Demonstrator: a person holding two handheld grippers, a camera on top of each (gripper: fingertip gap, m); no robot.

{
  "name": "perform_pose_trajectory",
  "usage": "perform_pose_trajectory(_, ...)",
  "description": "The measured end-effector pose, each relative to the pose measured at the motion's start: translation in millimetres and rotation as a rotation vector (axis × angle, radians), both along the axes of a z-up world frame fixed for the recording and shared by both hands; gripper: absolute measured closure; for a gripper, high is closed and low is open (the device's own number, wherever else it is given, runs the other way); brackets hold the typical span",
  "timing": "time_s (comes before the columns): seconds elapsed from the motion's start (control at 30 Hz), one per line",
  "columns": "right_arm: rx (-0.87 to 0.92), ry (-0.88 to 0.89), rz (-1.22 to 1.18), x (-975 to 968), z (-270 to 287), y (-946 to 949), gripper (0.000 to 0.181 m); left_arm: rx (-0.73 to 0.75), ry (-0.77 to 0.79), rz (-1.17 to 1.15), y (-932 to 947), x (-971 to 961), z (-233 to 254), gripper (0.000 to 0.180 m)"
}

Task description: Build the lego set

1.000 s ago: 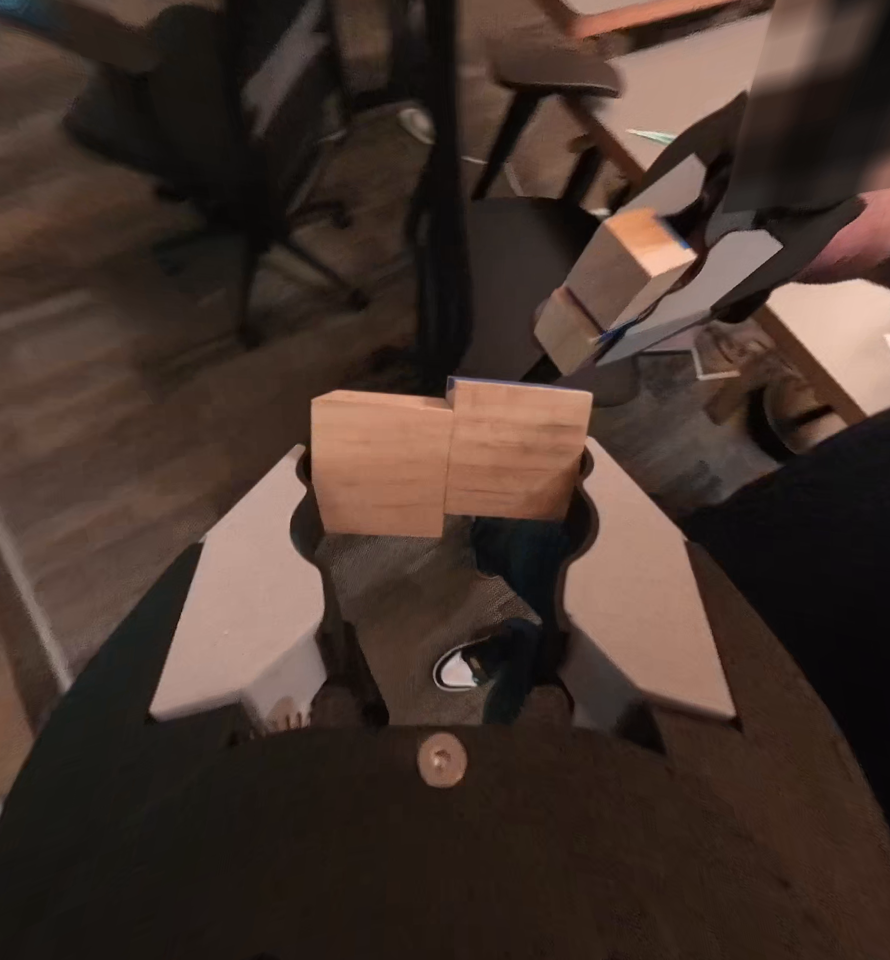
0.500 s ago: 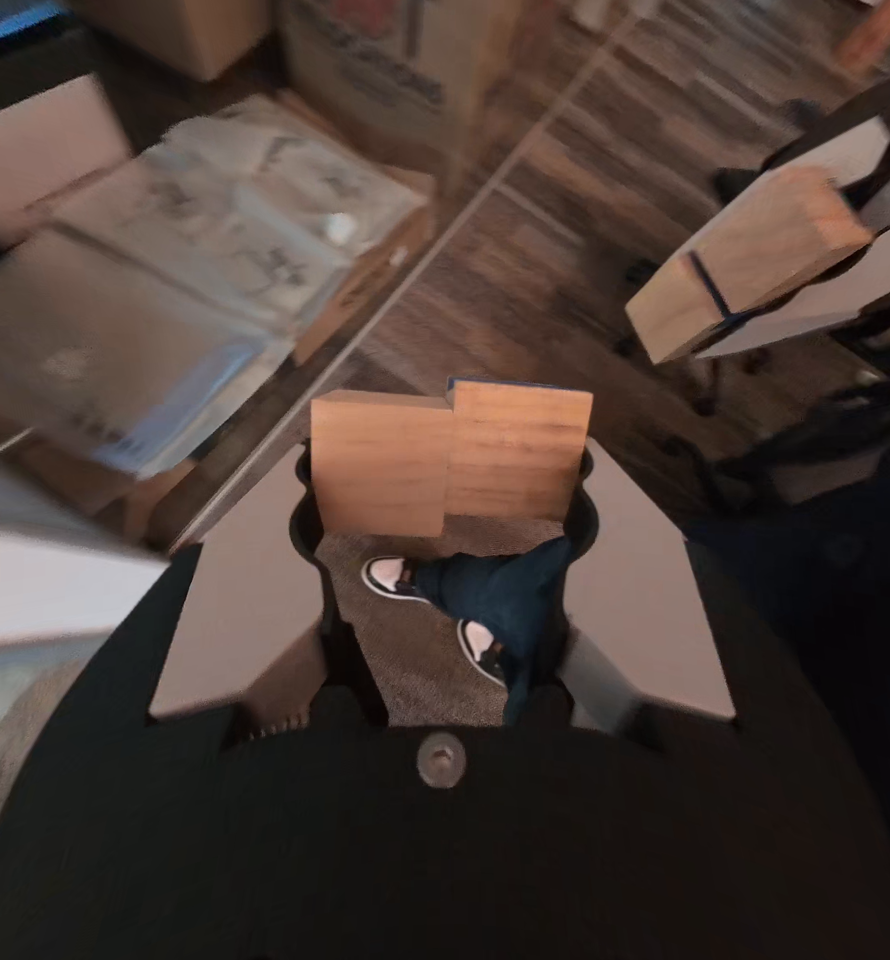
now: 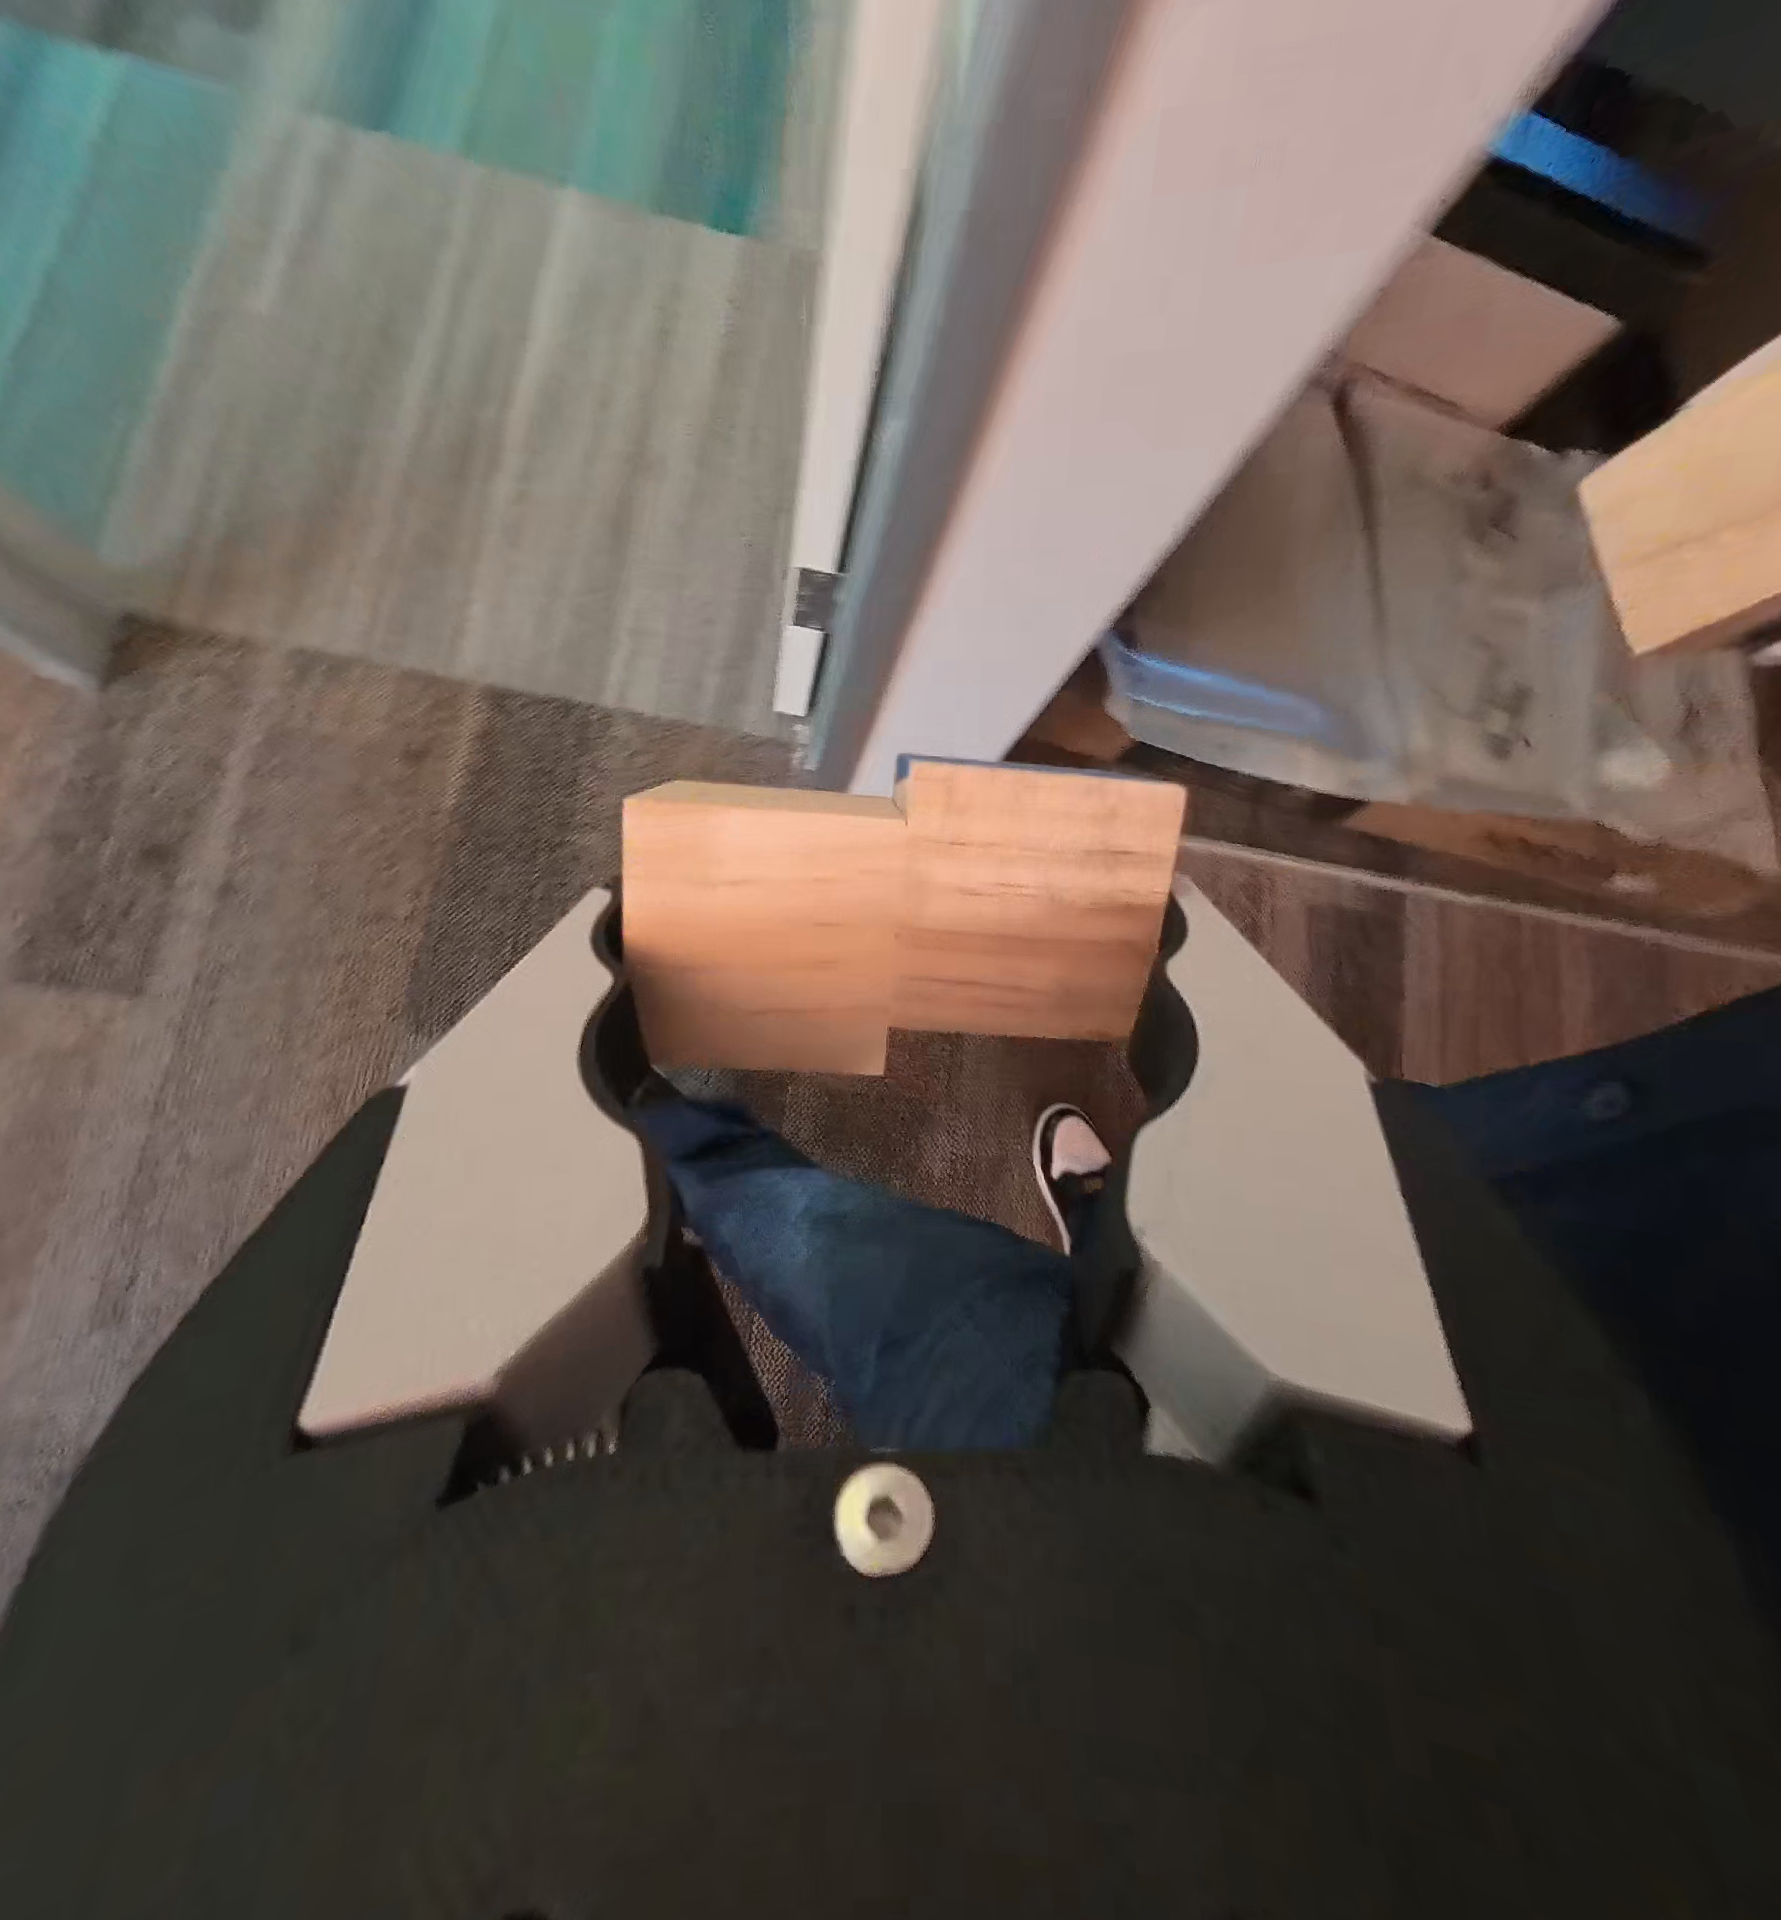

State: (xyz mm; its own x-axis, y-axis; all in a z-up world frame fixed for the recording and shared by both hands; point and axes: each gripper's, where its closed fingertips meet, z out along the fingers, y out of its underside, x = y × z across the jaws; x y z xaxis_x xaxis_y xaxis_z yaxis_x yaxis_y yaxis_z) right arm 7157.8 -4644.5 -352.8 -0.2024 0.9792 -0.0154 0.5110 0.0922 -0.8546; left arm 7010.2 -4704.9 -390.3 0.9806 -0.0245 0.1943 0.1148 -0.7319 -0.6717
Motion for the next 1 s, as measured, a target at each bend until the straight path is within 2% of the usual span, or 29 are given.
perform_pose_trajectory(0.2,-0.077,0.043,0.056,-189,1,70,0.137,-0.03,0.005,0.075,62,-167,-21,0.085)
perform_pose_trajectory(0.4,-0.15,0.085,-0.033,-345,32,174,0.137,0.004,0.053,-0.128,209,-302,22,0.085)
perform_pose_trajectory(0.53,-0.149,0.075,-0.092,-409,35,269,0.137,0.085,0.049,-0.212,335,-365,47,0.085)
perform_pose_trajectory(0.73,-0.144,0.079,-0.231,-480,11,474,0.137,0.151,0.02,-0.261,523,-430,41,0.085)
perform_pose_trajectory(0.9,-0.129,0.041,-0.237,-547,6,660,0.137,0.084,-0.036,-0.192,668,-513,28,0.085)
perform_pose_trajectory(1.0,-0.09,0.024,-0.212,-593,18,766,0.137,0.076,0.029,-0.171,760,-574,40,0.085)
